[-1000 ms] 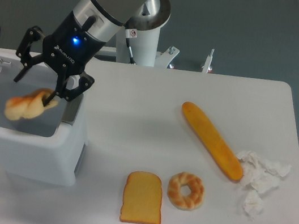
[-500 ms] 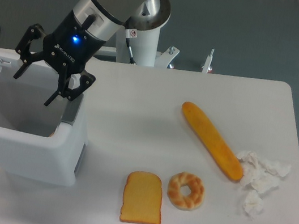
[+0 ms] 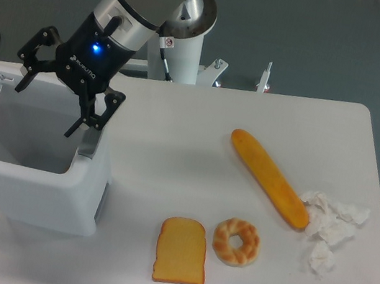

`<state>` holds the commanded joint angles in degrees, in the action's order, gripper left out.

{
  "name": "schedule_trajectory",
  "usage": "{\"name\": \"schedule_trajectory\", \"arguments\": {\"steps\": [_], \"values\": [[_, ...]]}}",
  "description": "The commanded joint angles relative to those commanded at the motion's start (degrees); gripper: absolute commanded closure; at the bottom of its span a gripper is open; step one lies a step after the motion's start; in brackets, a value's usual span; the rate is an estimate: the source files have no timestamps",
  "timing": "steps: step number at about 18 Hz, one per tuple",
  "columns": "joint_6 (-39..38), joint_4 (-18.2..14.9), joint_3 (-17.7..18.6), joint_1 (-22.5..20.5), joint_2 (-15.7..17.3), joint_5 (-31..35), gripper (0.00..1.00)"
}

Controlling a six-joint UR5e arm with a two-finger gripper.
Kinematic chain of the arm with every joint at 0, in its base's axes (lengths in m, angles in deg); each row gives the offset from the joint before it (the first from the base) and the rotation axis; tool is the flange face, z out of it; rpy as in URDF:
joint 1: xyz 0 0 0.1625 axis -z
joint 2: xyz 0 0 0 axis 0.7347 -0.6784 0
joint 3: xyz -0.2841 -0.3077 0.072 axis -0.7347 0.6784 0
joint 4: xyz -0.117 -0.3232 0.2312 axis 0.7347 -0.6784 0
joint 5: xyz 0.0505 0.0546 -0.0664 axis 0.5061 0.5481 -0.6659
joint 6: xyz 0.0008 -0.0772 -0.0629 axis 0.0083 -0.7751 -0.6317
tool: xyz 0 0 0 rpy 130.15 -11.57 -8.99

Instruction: Place the round bread in the trash can

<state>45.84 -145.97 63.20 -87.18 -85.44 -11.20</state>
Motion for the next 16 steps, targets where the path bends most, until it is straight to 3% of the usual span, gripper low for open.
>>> {"name": "schedule_trajectory", "arguments": {"steps": [3,9,13,16], "values": [[4.92,0.44,-0.26,-1.76,-0.09,2.18,0.00],[12.83,0.44,-0.79,-4.57,0.70,14.66,0.00],[20.65,0.18,-0.97,-4.93,1.23,28.36,0.00],[24.61,0.00,-0.88,-4.93,1.05,33.56,0.00]]}}
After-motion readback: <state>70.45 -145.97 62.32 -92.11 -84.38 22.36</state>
